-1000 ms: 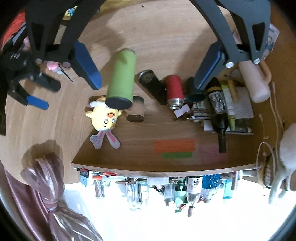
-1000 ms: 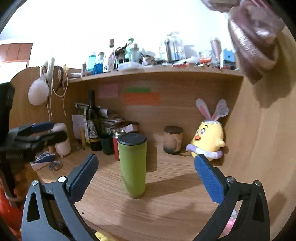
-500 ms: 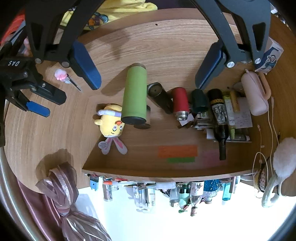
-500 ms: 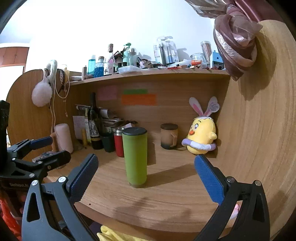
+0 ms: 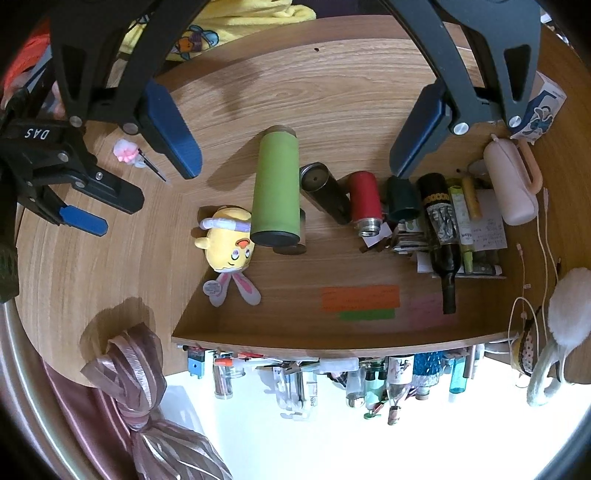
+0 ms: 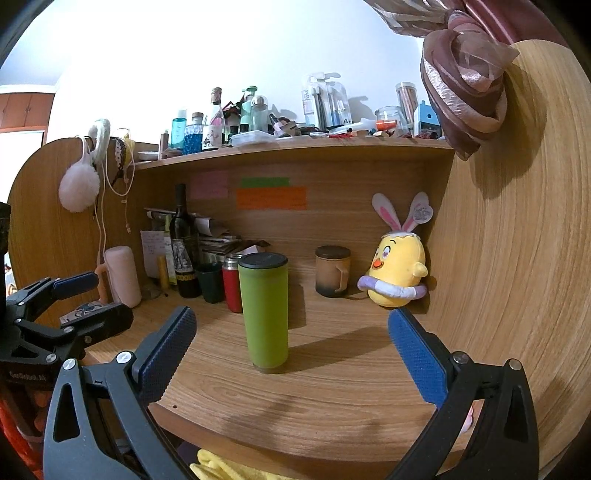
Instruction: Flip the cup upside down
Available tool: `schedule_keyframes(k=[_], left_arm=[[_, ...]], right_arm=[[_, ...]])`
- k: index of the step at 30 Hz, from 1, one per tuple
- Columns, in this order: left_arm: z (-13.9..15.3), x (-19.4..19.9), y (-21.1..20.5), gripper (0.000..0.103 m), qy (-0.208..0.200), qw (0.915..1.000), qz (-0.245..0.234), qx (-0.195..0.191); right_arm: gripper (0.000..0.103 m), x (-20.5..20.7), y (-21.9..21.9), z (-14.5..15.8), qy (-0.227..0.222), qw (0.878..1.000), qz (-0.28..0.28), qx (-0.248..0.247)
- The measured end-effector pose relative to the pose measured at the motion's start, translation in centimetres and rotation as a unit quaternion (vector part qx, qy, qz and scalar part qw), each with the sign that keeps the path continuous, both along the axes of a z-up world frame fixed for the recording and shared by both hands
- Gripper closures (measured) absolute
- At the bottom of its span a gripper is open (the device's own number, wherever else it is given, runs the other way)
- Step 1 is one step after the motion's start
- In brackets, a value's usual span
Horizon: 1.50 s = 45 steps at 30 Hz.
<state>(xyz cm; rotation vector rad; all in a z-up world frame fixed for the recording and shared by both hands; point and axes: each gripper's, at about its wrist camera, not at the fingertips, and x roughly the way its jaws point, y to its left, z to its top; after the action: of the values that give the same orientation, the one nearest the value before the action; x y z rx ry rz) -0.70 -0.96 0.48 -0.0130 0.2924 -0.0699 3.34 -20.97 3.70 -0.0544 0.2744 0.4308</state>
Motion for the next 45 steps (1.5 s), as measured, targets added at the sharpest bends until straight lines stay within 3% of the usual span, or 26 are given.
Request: schedule_keyframes(k=[45], left_arm=[[-0.11, 0.07, -0.17, 0.000, 0.003, 1.0000, -0.004, -0.006]], right_arm=[[0.000, -0.30, 0.13, -0.04, 0.000, 1.000, -0.001, 0.001]])
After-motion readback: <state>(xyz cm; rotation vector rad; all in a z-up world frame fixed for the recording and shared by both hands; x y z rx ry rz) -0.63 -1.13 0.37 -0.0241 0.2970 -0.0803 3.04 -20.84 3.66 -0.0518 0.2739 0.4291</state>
